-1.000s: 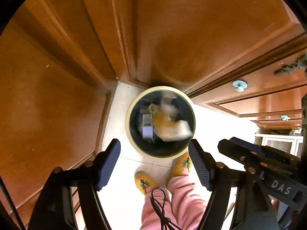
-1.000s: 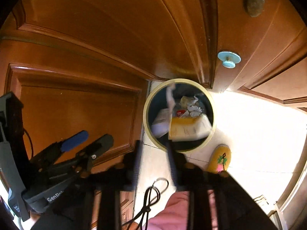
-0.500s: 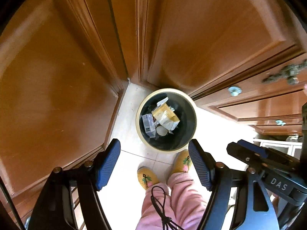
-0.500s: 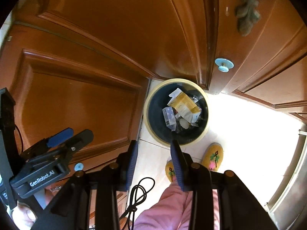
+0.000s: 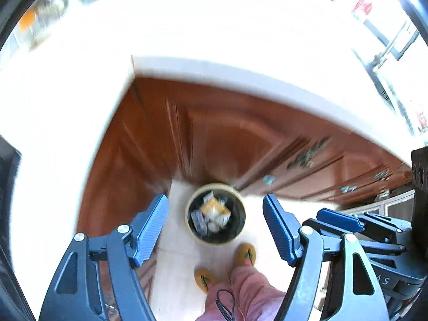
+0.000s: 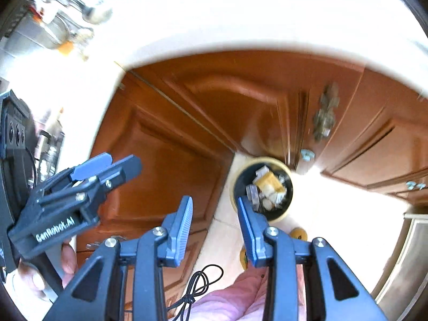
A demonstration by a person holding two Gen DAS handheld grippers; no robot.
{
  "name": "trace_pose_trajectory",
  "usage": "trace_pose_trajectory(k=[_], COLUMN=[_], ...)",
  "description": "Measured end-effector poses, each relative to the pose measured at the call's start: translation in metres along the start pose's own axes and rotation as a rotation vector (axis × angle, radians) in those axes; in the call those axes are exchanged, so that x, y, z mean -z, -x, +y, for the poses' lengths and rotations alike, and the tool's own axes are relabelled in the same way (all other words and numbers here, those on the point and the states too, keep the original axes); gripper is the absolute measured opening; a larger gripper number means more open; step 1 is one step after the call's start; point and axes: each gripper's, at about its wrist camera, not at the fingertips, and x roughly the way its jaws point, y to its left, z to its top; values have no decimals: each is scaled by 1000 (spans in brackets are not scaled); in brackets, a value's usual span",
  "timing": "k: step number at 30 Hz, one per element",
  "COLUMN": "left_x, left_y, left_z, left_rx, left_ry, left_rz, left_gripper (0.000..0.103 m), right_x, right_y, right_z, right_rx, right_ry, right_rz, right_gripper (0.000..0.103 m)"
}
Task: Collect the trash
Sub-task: 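Raise both tools back toward the counter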
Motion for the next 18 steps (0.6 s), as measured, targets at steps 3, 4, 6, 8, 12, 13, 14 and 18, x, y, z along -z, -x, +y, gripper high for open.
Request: trace_pose_trajectory(k=[3,4,6,8,12,13,14,18], left_x=[-19,-24,-35,-46,-62,-65,-69,-80], left_y=[40,53,76,95,126,134,141,158], left_z=[-4,-5,-8,-12,-25,-27,-29,-32], left_rx=[-2,0,-1,-17,-44,-47,-48,-49], left_ry=[-20,-25,-44,-79,-122,-128,-132,-150], left_rz=[-90,-121,-177,-231,-312,-333,-351,-402], left_gripper=[77,78,79,79,80,82,83,84], right_x=[-9,-12,-19,-23,-32,-34,-35,-38], right_y=[35,45,68,82,113,120,126,146], right_z=[17,22,31,35,42,42,43,41], right_rx=[16,21,33,39,36,33,32,34], right_ry=[25,36,58,66,56,53,52,47], right_rz=[-80,-108,-173,-221,-311,-330,-343,-395], right_gripper=[35,35,35,35,35,35,36,38])
